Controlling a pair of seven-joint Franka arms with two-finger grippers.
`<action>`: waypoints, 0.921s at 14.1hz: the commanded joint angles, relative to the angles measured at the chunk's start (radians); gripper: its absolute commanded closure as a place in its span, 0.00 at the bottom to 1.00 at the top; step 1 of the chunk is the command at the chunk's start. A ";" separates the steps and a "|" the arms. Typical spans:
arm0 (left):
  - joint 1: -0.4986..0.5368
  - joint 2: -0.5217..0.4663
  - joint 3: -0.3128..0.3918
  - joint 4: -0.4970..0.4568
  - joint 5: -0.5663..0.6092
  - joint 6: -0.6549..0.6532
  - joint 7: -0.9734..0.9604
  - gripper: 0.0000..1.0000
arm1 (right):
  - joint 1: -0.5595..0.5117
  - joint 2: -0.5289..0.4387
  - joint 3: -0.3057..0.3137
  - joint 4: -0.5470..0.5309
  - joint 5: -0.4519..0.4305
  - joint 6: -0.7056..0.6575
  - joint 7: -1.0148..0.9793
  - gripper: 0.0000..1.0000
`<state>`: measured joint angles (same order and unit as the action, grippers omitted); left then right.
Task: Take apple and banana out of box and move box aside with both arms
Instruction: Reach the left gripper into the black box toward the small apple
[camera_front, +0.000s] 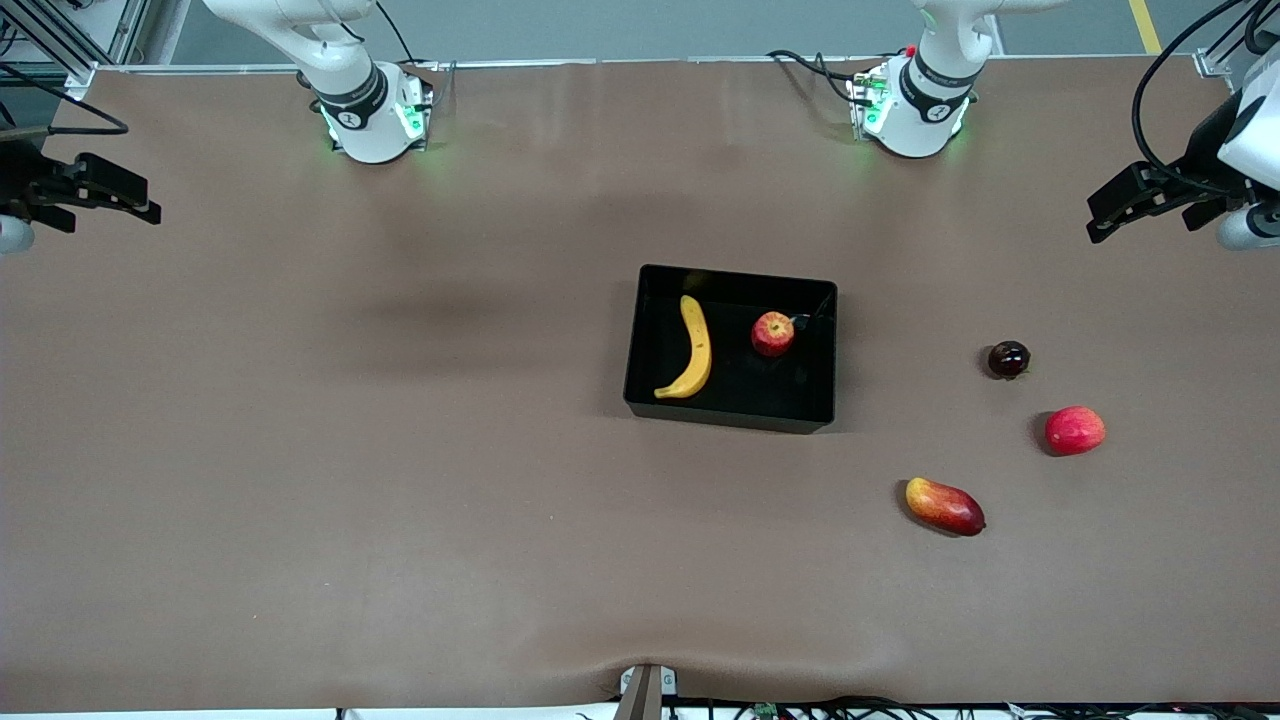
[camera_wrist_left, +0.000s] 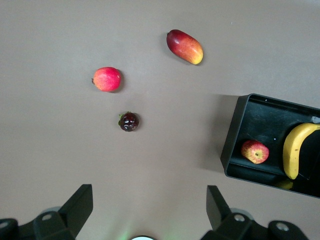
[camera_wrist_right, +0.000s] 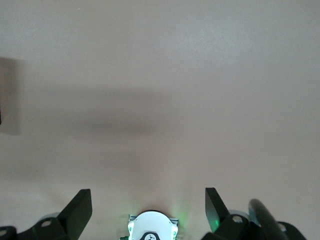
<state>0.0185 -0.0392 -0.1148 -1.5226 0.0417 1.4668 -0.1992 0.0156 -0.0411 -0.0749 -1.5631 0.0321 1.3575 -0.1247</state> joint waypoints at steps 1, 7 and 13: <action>-0.002 0.004 0.001 0.013 -0.006 -0.016 0.013 0.00 | 0.009 0.000 -0.002 0.005 -0.006 -0.008 0.019 0.00; -0.026 0.050 -0.015 0.044 0.004 -0.058 -0.003 0.00 | 0.004 0.000 -0.003 0.006 -0.006 -0.009 0.019 0.00; -0.089 0.201 -0.215 -0.017 0.001 0.051 -0.351 0.00 | 0.004 0.000 -0.003 0.008 -0.004 -0.009 0.019 0.00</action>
<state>-0.0476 0.0911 -0.2810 -1.5332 0.0412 1.4593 -0.4271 0.0154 -0.0411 -0.0763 -1.5634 0.0321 1.3569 -0.1238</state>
